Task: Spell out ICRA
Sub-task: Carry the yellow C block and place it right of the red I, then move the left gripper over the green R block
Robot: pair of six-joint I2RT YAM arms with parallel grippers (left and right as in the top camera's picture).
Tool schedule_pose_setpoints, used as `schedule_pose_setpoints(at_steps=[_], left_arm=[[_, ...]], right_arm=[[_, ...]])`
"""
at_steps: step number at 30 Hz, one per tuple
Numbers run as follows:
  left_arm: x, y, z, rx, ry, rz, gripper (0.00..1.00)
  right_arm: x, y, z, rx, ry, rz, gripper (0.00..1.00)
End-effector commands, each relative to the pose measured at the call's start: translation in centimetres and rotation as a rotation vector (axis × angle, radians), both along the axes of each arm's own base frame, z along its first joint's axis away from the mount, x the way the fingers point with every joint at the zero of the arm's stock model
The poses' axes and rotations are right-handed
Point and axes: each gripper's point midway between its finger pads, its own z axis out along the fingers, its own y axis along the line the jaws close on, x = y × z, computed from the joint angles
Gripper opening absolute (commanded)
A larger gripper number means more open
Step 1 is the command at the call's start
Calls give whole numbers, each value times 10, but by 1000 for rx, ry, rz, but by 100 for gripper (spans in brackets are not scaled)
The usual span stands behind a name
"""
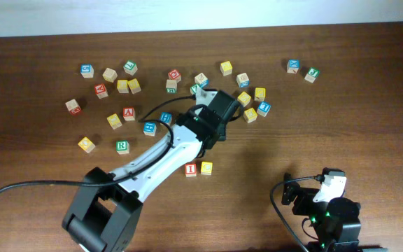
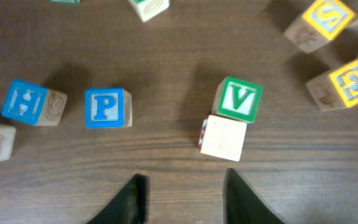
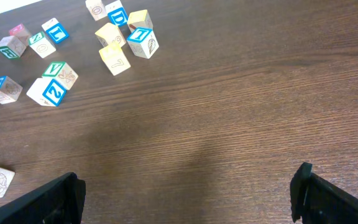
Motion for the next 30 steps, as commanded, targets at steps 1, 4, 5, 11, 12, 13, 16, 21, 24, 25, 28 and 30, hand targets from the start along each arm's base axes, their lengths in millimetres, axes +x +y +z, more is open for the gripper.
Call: schedule_pose_setpoints(at_steps=[1, 4, 5, 11, 12, 13, 16, 21, 24, 25, 28, 30], left_arm=[[-9, -19, 14, -90, 55, -76, 21], [-15, -16, 14, -92, 89, -80, 15], [-13, -14, 22, -97, 79, -75, 14], [18, 52, 142, -194, -145, 15, 26], [23, 76, 152, -197, -164, 70, 26], [25, 95, 156, -195, -169, 114, 26], [28, 161, 149, -156, -126, 269, 42], [29, 218, 141, -245, -63, 396, 81], [22, 223, 135, -237, -28, 409, 99], [18, 223, 132, -232, -11, 411, 99], [17, 227, 120, -199, 17, 428, 79], [15, 221, 102, -197, 79, 383, 79]], right_arm=[[0, -3, 2, -8, -5, -15, 98], [0, -3, 2, -8, -5, -15, 98], [0, -3, 2, -9, -5, -16, 98], [0, -3, 2, -9, -5, -16, 98], [0, -3, 2, -8, -5, -15, 98], [0, -3, 2, -8, -5, -15, 98], [0, -3, 2, -8, -5, -15, 98], [0, -3, 2, -8, -5, -15, 98], [0, -3, 2, -8, -5, -15, 98], [0, -3, 2, -8, -5, -15, 98], [0, -3, 2, -9, -5, -15, 98], [0, -3, 2, -8, -5, -15, 98]])
